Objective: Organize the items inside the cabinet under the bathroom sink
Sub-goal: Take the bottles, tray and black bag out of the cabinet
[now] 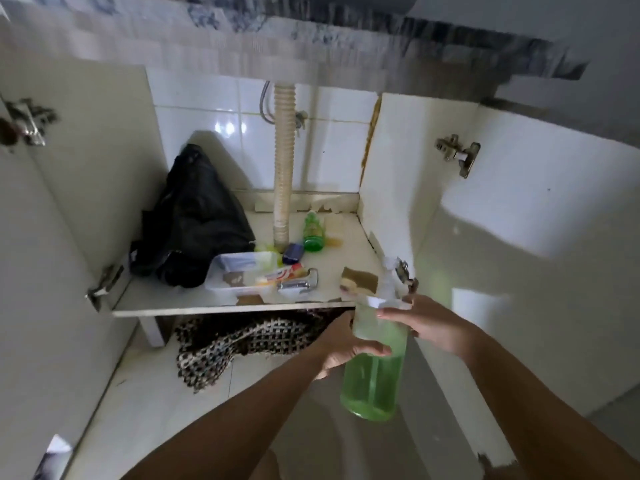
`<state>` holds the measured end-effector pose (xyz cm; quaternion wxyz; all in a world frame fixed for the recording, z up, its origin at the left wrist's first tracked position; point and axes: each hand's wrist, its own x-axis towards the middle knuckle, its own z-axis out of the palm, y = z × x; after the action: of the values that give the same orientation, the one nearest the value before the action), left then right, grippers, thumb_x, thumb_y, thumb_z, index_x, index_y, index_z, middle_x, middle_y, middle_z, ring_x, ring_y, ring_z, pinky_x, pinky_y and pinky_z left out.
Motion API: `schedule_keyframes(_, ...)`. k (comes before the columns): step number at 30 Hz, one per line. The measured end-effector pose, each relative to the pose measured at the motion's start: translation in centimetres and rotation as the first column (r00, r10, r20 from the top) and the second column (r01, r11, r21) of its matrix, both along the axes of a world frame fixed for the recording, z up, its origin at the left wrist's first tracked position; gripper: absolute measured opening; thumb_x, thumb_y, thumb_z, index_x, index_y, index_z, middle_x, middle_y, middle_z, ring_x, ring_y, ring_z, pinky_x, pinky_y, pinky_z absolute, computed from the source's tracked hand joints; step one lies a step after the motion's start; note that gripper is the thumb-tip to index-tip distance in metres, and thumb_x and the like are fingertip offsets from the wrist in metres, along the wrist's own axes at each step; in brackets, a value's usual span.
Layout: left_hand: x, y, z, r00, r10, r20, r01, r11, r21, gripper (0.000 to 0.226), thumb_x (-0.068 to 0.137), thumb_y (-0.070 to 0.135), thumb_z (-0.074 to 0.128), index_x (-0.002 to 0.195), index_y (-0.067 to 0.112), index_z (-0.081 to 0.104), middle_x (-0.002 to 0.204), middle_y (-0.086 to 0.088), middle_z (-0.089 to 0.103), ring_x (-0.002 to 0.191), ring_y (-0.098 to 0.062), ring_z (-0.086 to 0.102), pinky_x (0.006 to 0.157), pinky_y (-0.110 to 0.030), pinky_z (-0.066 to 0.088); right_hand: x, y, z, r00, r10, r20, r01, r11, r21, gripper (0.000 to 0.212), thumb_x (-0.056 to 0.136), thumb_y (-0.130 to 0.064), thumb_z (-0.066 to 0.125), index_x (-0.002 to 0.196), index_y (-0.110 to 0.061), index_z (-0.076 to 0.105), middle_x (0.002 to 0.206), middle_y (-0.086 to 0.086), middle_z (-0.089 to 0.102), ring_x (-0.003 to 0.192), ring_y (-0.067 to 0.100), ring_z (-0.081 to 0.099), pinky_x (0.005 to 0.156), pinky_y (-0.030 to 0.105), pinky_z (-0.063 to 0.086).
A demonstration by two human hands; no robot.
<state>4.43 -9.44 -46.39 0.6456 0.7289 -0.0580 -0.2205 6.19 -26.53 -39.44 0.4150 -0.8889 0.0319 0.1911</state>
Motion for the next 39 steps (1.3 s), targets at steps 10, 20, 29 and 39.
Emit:
schedule_keyframes(10, 0.0, -3.2, -11.9, 0.981, 0.192, -0.006, -0.184, 0.951, 0.250, 0.094, 0.055, 0.030, 0.090, 0.133, 0.030, 0.037, 0.121, 0.010, 0.057, 0.112, -0.014, 0.055, 0.094, -0.033, 0.051, 5.0, -1.5, -10.0, 0.889, 0.393, -0.234, -0.435, 0.885, -0.165, 0.052, 0.066, -0.033, 0.082, 0.111, -0.018, 0.062, 0.093, -0.003, 0.061, 0.083, 0.013, 0.057, 0.072, 0.025, 0.044)
schedule_keyframes(20, 5.4, -4.3, -19.5, 0.984, 0.177, -0.033, -0.146, 0.891, 0.429, 0.102, 0.058, 0.030, 0.087, 0.140, 0.020, 0.028, 0.125, 0.002, 0.055, 0.113, -0.018, 0.052, 0.093, -0.036, 0.049, 11.4, -1.5, -18.4, 0.829, 0.442, -0.343, -0.529, 0.818, -0.225, 0.064, 0.040, -0.036, 0.085, 0.097, -0.015, 0.066, 0.092, 0.002, 0.067, 0.080, 0.019, 0.063, 0.067, 0.031, 0.051)
schedule_keyframes(29, 8.3, -5.7, -22.4, 0.996, 0.075, 0.049, -0.088, 0.902, 0.423, 0.099, 0.070, 0.030, 0.083, 0.145, 0.017, 0.020, 0.135, -0.004, 0.050, 0.119, -0.022, 0.049, 0.092, -0.031, 0.045, 12.9, -2.7, -19.8, 0.858, 0.409, -0.312, -0.511, 0.741, -0.435, 0.043, 0.056, -0.030, 0.086, 0.083, -0.016, 0.056, 0.082, -0.002, 0.055, 0.068, 0.011, 0.051, 0.058, 0.023, 0.043)
schedule_keyframes(39, 8.7, -7.2, -23.2, 0.988, -0.018, 0.156, -0.045, 0.918, 0.395, 0.098, 0.071, 0.026, 0.082, 0.147, 0.022, 0.019, 0.140, -0.003, 0.048, 0.124, -0.023, 0.048, 0.098, -0.032, 0.043, 11.3, -5.7, -20.4, 0.889, 0.380, -0.256, -0.458, 0.719, -0.522, 0.100, 0.059, -0.037, 0.087, 0.141, -0.012, 0.034, 0.134, 0.003, 0.048, 0.110, 0.018, 0.051, 0.088, 0.024, 0.045)
